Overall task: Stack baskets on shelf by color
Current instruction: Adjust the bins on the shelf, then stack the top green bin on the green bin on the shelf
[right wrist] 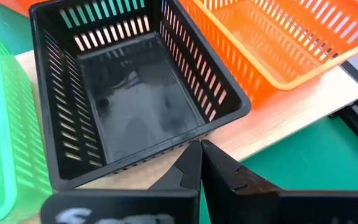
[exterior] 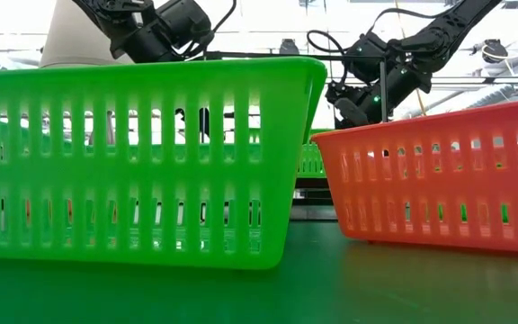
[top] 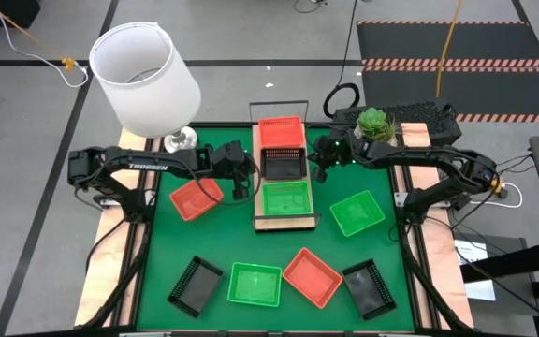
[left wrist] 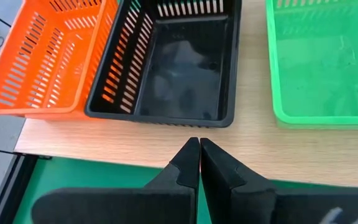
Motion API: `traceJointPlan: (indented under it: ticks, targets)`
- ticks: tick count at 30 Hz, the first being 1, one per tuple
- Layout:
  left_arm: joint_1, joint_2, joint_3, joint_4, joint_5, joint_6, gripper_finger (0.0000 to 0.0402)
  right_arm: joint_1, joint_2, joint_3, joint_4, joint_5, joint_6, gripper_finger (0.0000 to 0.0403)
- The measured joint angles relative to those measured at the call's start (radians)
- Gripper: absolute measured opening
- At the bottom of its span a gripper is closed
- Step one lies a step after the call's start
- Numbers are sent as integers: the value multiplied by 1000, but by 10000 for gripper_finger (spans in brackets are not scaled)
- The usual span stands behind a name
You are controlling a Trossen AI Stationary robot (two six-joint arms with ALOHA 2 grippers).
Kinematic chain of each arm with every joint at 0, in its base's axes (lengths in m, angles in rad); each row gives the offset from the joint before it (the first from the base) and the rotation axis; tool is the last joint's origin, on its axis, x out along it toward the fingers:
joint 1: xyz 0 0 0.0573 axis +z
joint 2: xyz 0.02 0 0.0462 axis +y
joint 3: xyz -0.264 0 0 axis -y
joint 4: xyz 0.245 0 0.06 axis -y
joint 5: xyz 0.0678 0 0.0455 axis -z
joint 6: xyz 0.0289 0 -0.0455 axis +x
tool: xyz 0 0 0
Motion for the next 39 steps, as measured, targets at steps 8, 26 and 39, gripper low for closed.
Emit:
traceJointPlan:
  ticks: [8,26,39]
  targets:
    - [0,0,0,-5,0,-7,17,0,-3,0,-20,0,0,0]
    - [-104,-26,0,-238,-85,-105,17,27,-153,0,-280,-80,-9,0]
    - [-222,-231,-4,-351,-185,-244,17,115,-408,0,-750,-78,56,9]
